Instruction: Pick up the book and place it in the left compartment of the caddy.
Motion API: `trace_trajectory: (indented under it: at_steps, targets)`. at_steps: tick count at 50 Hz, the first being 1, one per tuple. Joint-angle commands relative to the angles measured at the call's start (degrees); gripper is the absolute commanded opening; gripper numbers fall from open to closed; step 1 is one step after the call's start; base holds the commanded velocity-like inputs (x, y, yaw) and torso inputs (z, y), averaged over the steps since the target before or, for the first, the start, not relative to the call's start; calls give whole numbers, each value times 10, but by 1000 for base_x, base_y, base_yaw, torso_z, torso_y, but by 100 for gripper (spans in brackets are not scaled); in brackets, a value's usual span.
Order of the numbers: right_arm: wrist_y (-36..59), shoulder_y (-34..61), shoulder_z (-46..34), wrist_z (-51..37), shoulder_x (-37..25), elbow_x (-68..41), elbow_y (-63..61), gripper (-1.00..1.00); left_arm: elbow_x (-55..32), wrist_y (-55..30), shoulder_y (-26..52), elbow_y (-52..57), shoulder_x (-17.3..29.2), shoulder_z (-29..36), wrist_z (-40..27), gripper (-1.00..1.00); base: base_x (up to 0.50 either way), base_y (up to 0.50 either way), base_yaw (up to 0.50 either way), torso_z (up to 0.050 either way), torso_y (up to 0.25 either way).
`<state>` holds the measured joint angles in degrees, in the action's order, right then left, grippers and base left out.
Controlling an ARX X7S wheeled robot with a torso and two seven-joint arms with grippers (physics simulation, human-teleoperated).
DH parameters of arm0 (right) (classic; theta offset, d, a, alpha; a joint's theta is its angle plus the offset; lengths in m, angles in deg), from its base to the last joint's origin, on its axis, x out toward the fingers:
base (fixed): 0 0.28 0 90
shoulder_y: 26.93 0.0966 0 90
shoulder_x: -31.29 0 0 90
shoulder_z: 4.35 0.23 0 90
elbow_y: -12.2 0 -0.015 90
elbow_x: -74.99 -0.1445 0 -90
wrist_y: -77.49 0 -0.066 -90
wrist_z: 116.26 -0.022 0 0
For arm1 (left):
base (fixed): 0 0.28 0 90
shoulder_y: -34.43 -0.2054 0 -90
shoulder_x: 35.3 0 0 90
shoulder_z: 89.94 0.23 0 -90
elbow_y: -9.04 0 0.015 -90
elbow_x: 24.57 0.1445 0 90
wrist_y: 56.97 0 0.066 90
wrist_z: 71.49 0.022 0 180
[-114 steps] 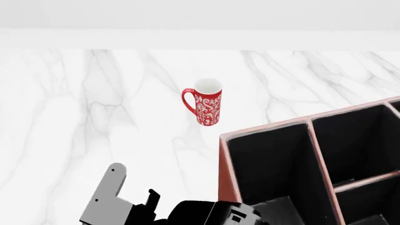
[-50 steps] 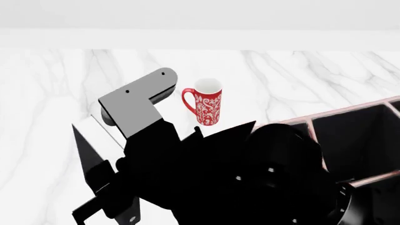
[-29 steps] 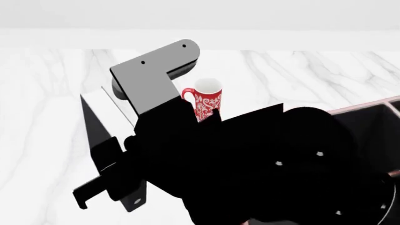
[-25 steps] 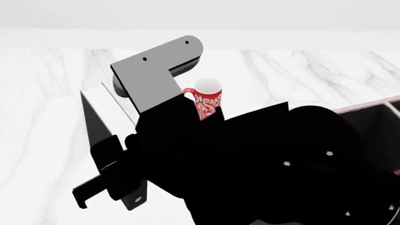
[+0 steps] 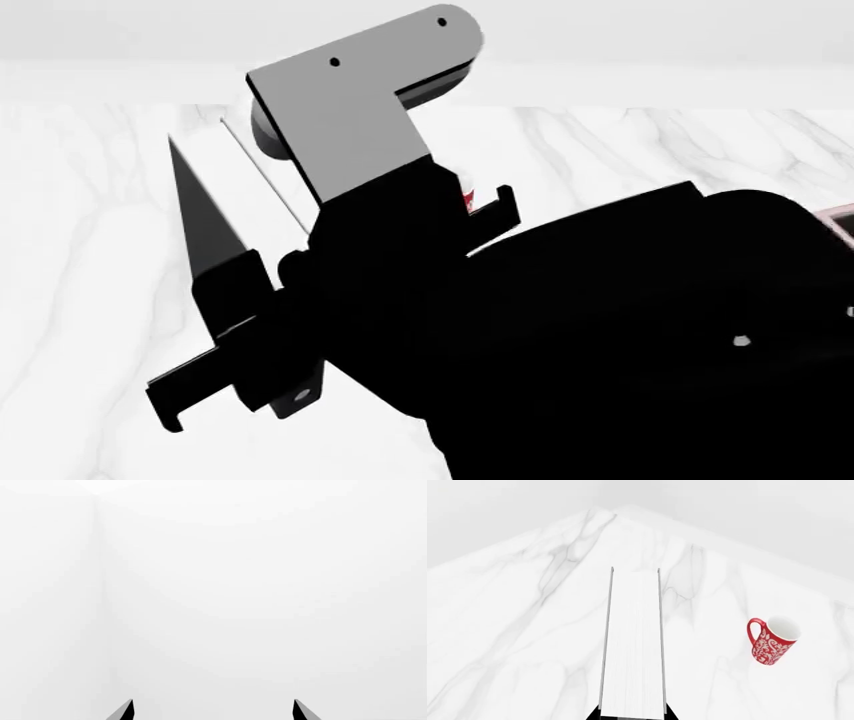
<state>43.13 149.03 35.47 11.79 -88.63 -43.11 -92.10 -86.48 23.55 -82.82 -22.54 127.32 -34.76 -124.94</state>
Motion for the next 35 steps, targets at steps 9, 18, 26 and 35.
trace_trajectory:
  at_steps: [9,18,26,35]
  targets:
    - [2,53,33,-30,-34,-44,-25,-100,3,1,2,-1,1,5,-1,100,0,0,0,0,1]
    - [3,73,36,-44,-49,-70,-23,-100,3,0,4,0,4,8,-4,100,0,0,0,2,1]
    - [-2,92,39,-61,-65,-99,-24,-100,2,0,4,1,5,8,-5,100,0,0,0,0,1]
    - [-3,101,43,-68,-83,-120,-26,-100,6,0,5,1,6,12,-7,100,0,0,0,0,1]
